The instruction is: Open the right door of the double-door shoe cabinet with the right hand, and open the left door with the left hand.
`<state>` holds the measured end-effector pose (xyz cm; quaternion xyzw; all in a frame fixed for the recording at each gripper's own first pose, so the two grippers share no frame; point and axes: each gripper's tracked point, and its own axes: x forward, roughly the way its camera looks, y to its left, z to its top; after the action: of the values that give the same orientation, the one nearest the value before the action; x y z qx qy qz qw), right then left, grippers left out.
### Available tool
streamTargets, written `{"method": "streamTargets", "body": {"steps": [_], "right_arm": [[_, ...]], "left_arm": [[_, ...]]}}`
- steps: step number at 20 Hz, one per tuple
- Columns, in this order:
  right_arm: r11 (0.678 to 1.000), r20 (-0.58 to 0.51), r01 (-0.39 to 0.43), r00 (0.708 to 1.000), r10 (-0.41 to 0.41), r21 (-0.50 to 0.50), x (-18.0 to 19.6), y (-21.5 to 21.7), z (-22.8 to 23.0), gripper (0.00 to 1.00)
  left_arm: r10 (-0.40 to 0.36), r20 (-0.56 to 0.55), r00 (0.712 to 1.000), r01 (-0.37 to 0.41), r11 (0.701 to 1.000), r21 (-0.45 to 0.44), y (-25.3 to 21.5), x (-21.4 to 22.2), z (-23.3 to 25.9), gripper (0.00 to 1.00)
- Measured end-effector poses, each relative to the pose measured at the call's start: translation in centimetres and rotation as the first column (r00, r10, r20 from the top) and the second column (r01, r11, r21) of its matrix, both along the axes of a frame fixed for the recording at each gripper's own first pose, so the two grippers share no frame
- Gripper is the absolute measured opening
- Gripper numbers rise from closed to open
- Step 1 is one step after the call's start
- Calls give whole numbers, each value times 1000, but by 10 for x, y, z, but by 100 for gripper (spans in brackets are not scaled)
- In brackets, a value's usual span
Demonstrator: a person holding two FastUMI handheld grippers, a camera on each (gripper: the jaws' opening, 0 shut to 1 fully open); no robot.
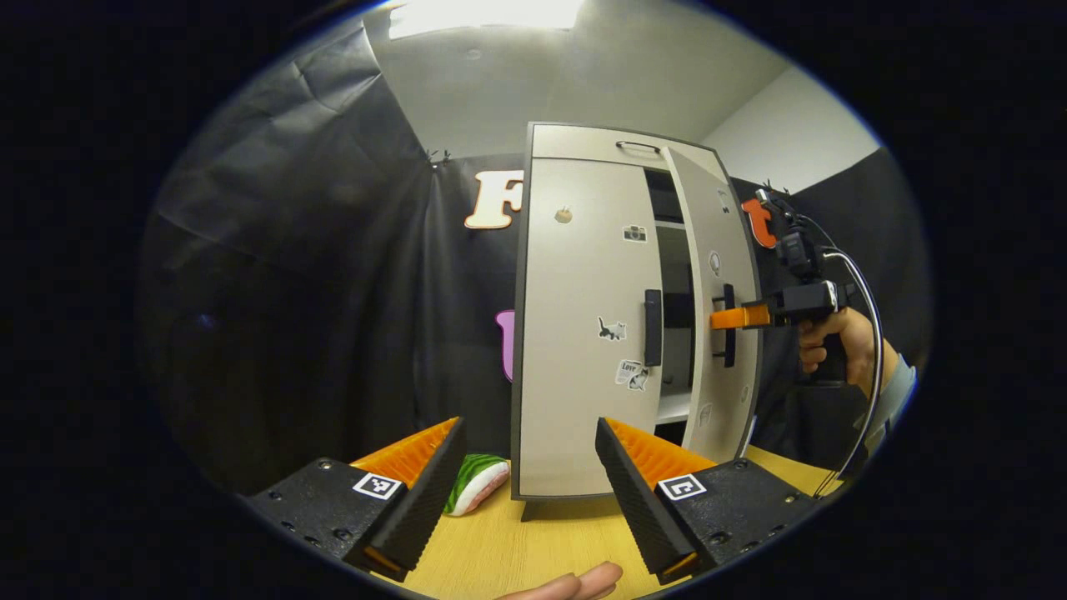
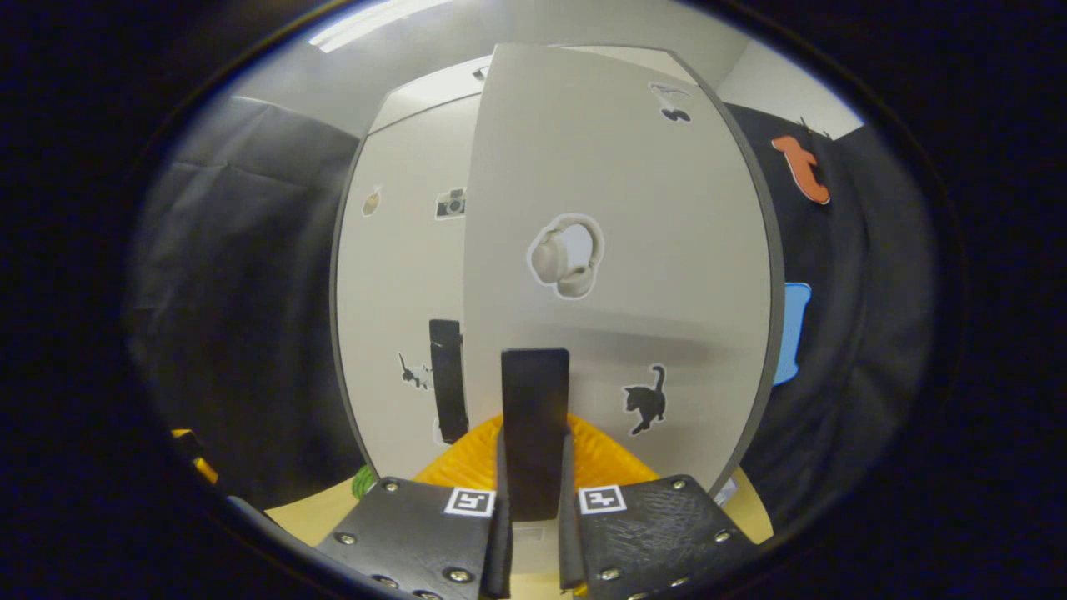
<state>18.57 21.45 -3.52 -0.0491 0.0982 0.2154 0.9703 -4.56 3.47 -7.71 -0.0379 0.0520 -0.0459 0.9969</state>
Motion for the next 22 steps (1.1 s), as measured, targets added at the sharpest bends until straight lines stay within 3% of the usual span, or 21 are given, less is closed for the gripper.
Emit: {"method": "streamTargets", "body": {"steps": [3,4,8,9,10,12,22], "right_arm": [[999,8,-36,999,36,-17,3,-2,-4,22],[999,1,-45,999,45,1,-3,-5,2,16],[999,-7,-52,999,52,-2,-8,-11,5,16],[999,-7,-52,999,52,-6,-9,-12,5,16],[998,-8,-56,998,56,-5,-11,-13,5,16],[998,-8,-61,998,61,-2,-14,-18,7,16],[1000,15,-30,999,30,-1,-29,-50,15,15]], "left_arm": [[-35,-21,999,35,999,-7,-11,-3,-6,96],[-34,-19,999,34,999,-5,-10,-3,-6,96],[-6,-19,1000,6,1000,8,-5,2,-9,96],[-7,-24,1000,7,1000,3,-6,3,-11,92],[-8,-26,1000,8,1000,-2,-6,3,-13,99],[-5,-35,999,5,1000,-4,-6,4,-17,96],[-45,-24,999,45,999,5,-36,-5,-7,96]]}}
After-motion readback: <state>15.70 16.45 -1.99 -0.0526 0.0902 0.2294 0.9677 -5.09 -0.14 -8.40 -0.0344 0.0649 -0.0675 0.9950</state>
